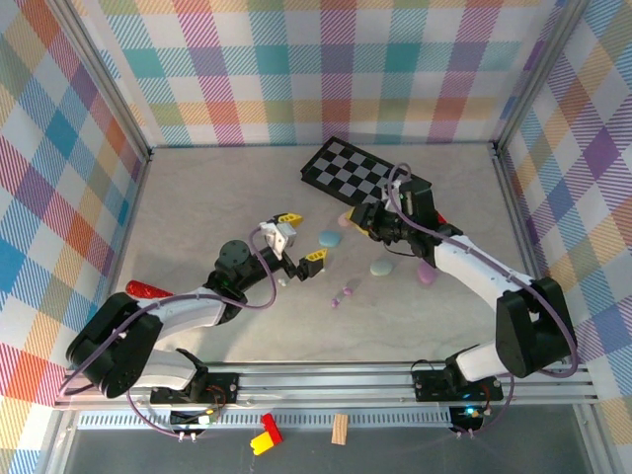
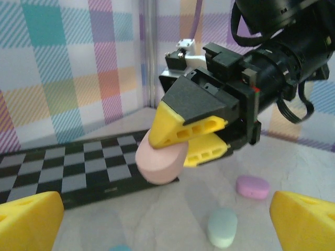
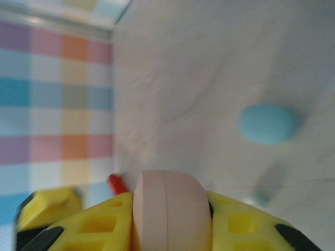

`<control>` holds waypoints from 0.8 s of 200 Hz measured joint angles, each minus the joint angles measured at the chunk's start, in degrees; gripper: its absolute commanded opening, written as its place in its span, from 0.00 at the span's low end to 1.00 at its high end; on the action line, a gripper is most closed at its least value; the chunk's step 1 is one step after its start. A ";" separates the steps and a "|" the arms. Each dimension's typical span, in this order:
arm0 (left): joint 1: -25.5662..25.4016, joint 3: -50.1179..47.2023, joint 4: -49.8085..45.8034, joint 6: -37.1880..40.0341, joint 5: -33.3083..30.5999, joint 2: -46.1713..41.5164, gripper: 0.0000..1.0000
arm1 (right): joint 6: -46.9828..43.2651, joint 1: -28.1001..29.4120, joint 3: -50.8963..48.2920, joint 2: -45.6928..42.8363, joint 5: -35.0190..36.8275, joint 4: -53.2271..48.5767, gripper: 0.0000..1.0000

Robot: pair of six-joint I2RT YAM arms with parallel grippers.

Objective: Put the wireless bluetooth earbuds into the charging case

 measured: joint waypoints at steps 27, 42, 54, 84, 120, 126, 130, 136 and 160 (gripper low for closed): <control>-0.94 0.00 -6.97 1.38 -0.44 -1.11 1.00 | -5.25 -1.18 0.63 1.99 6.32 -4.83 0.22; -1.99 0.00 -10.14 2.34 -0.94 -1.05 1.00 | -7.10 -1.73 1.60 5.16 7.96 -6.01 0.22; -2.99 0.02 -11.96 3.02 -1.36 -0.79 1.00 | -8.22 -2.01 2.49 8.39 8.74 -6.47 0.22; -4.94 0.22 -14.95 4.44 -2.16 0.63 1.00 | -9.66 -2.05 4.66 15.91 9.66 -6.86 0.22; -6.29 1.84 -19.28 6.14 -2.40 2.54 1.00 | -9.84 -2.43 5.97 21.73 9.62 -6.14 0.25; -6.38 2.32 -20.24 6.56 -2.38 2.75 1.00 | -9.81 -2.45 6.05 22.45 9.60 -5.86 0.27; -6.40 2.75 -21.00 6.95 -2.27 2.86 1.00 | -9.70 -2.60 6.12 22.91 8.90 -5.25 0.28; -6.40 3.37 -22.16 7.39 -2.23 3.02 1.00 | -9.60 -2.71 6.40 23.28 8.74 -4.81 0.31; -6.40 6.49 -27.04 9.70 -1.53 3.69 1.00 | -9.53 -3.21 6.51 23.63 8.87 -3.91 0.45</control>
